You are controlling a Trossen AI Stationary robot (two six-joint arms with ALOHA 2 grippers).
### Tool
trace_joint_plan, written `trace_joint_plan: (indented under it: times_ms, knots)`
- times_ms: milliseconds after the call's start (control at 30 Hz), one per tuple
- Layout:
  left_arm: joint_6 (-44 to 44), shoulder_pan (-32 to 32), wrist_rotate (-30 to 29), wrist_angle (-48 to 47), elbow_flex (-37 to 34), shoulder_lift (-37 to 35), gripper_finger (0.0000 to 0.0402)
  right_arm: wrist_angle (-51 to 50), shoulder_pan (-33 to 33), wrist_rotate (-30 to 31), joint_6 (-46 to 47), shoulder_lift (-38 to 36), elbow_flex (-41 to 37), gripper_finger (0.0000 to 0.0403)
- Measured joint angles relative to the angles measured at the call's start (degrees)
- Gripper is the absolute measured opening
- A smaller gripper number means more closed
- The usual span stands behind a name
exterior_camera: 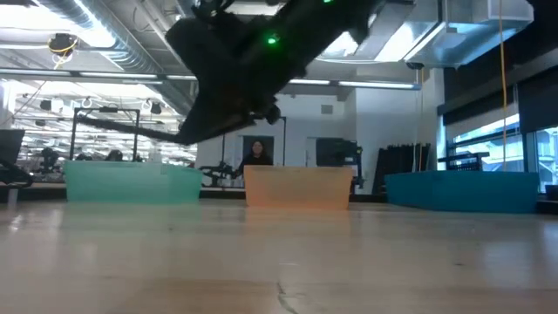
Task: Sort crayons/erasers/pens/pencils in bins
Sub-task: Put the black pen into the green bin
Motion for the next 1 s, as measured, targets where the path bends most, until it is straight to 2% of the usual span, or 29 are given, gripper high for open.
trace_joint_plan:
  times_ms: [267, 367, 533, 667, 867, 1000]
  knots:
    - [-0.29, 0.0, -4.18, -4.3, 0.0, 0.0, 0.0094, -0.22, -8.46, -2.03, -3.06, -0.07, 4.63, 0.0031]
    - [-0.47, 0.0, -6.02, -5.73, 0.0, -0.29, 0.0094, 0.05, -11.51, -4.56, -3.44, -0.08, 6.74, 0.0031]
    - [-0.45, 0.0, -11.22, -6.52, 0.0, -2.38, 0.0094, 1.18, -15.45, -6.36, -5.09, -0.13, 7.93, 0.0031]
    - [-0.09, 0.0, -15.12, -6.74, 0.0, -4.74, 0.0094, 4.51, -17.46, -9.25, -6.37, -0.13, 8.0, 0.0031]
    - [0.03, 0.11, -20.71, -8.6, 0.0, -7.08, 0.0094, 9.6, -19.79, -9.95, -9.45, -0.13, 8.0, 0.0031]
    - [0.03, 1.02, -21.83, -8.98, 0.02, -8.07, 0.0094, 14.29, -21.53, -12.43, -10.53, 0.36, 8.06, 0.0031]
